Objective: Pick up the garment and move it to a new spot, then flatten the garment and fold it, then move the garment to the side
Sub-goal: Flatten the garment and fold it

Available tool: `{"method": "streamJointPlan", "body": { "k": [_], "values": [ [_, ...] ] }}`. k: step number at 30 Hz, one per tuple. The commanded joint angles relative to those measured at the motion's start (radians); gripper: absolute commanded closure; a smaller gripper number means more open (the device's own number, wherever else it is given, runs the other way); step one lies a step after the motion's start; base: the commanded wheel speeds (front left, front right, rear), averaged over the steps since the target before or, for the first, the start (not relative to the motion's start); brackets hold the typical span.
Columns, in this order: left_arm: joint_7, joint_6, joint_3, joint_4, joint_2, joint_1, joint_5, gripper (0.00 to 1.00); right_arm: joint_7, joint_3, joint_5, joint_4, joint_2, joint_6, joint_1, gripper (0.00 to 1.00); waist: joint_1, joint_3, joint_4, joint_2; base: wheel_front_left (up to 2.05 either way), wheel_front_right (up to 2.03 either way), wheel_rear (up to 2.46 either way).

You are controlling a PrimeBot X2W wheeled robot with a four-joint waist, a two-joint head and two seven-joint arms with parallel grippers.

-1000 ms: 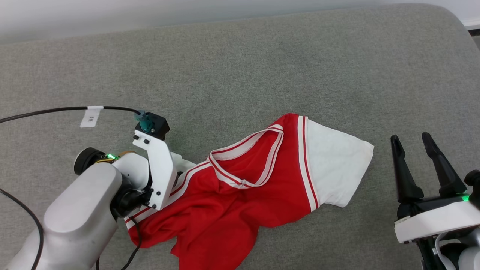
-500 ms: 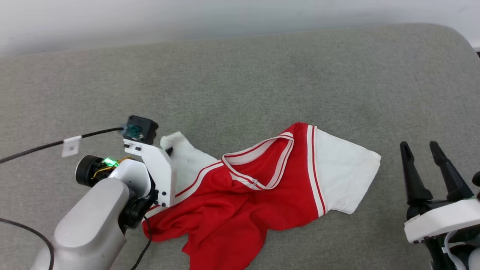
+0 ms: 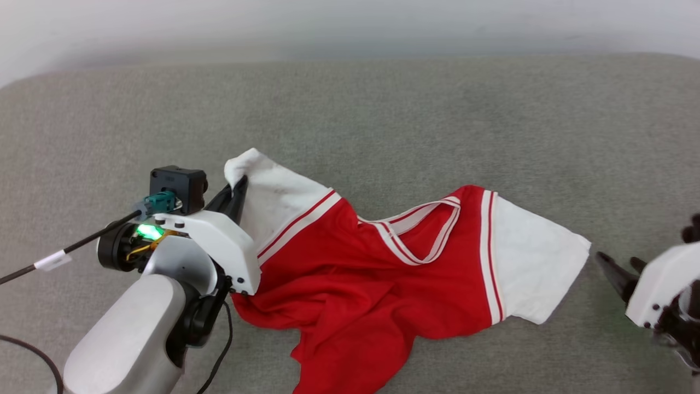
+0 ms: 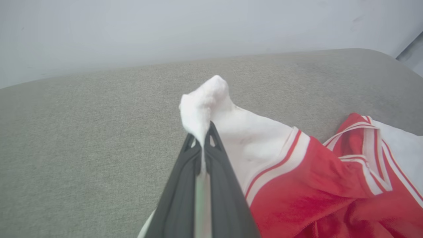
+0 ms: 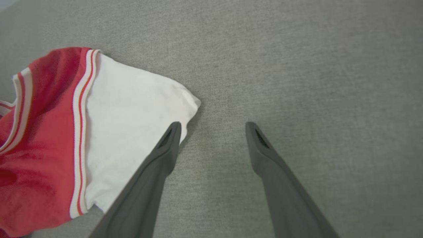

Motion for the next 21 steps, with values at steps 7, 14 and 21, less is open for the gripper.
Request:
{"method": "streamJointPlan", "body": {
  "k": [7,14,21],
  "values": [
    [0.003,0.026,-0.011,-0.093,0.001,-0.003,0.024,1.0,0.117,0.088,0.023,0.134,-0.022,0.0,-0.147,0.0,0.0,0.072,0.051,0.0,0.0,0.0,0.0],
    [-0.002,0.03,-0.012,-0.095,-0.006,0.006,0.015,1.0,0.213,0.202,0.06,0.292,-0.015,0.0,-0.174,1.0,0.0,0.084,0.073,0.0,0.0,0.0,0.0],
    [-0.018,0.025,0.016,-0.065,0.008,0.007,-0.008,1.0,0.171,0.233,0.065,0.269,-0.075,0.0,-0.246,1.0,0.0,0.043,0.045,0.0,0.0,0.0,0.0]
  ]
}}
